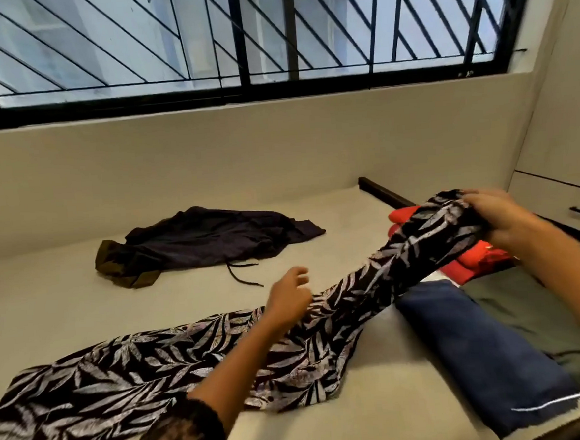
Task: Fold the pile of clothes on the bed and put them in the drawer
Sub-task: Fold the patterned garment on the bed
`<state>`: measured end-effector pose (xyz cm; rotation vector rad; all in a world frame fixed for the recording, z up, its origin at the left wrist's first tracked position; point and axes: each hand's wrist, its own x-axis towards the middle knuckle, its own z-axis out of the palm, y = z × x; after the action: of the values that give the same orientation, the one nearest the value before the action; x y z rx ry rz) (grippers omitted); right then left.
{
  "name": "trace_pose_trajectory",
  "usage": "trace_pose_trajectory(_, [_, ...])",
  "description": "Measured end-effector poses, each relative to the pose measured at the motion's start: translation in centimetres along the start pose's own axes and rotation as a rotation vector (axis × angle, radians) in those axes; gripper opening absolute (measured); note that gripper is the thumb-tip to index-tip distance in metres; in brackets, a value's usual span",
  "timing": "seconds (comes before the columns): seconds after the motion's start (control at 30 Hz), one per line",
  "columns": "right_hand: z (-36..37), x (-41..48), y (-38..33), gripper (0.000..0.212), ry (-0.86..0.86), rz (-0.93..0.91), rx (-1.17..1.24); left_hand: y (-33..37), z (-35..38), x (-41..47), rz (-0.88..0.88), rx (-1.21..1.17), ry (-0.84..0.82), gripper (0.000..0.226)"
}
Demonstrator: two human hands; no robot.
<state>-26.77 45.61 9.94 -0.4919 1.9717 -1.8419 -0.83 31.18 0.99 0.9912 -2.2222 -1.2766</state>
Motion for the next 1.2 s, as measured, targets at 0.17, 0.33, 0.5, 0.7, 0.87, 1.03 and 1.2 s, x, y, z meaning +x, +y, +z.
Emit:
trace_pose_trajectory(0.17, [2.6,0.2,0.7,0.021,-0.016,0.053,0.006,-12.2,-5.4,-1.5,-0.200,0.518,0.013,0.055])
trace_pose_trajectory(0.33, [11.6,-2.0,0.7,0.030,-0.177,-0.036,-0.089,-19.1,-10.3,-4.2,-0.288,0.915,-0.029,0.096])
trace_pose_trajectory(0.5, [23.5,-8.1,-0.6,0.041,-0.428,-0.210,-0.230,-24.8,-15.1,-9.6,-0.381,0.937,0.137,0.118])
trace_pose_trajectory(0.7, [37.7,-17.4,0.5,0.037,-0.674,-0.353,-0.270,-30.4,-19.8,-15.5,-0.385,0.905,0.344,0.100])
trace_pose_trajectory(0.87, [48.1,-24.0,6.0,0.040,-0.813,-0.277,-0.359,-32.2,-19.8,-15.8,-0.313,0.833,0.395,0.080])
trace_pose_trajectory(1.03, [52.3,-27.2,11.8,0.055,-0.981,-0.105,-0.465,-33.0,-20.1,-15.7,-0.278,0.832,0.360,0.074])
trace_pose_trajectory(1.2, [50.1,-27.5,14.8,0.061,-1.103,-0.181,-0.527,-34.0,-19.7,-15.8,-0.223,0.813,0.454,0.095])
